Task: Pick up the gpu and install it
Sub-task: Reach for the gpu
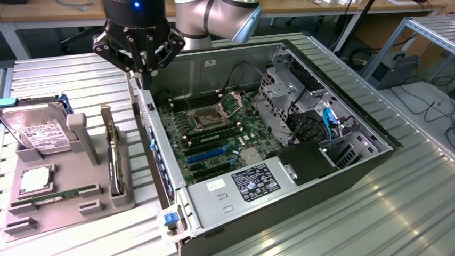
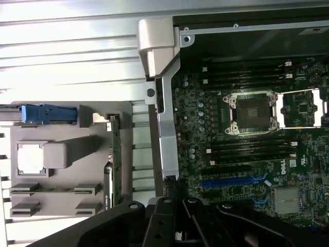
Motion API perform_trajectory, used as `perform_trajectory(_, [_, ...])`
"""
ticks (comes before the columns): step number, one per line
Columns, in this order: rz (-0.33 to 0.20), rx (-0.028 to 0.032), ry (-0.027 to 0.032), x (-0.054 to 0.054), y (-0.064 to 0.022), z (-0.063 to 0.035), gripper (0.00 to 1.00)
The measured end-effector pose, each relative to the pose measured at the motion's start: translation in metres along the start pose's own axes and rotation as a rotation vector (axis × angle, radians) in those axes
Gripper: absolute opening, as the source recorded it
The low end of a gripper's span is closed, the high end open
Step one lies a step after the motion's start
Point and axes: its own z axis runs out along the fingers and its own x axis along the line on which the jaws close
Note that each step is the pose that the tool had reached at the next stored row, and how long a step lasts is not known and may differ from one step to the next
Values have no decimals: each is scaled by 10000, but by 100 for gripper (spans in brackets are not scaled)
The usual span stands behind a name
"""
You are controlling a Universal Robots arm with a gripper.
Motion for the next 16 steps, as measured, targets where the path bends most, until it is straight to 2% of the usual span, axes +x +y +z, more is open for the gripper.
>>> perform_trajectory(16, [0,1,0,64,-5,-2,11])
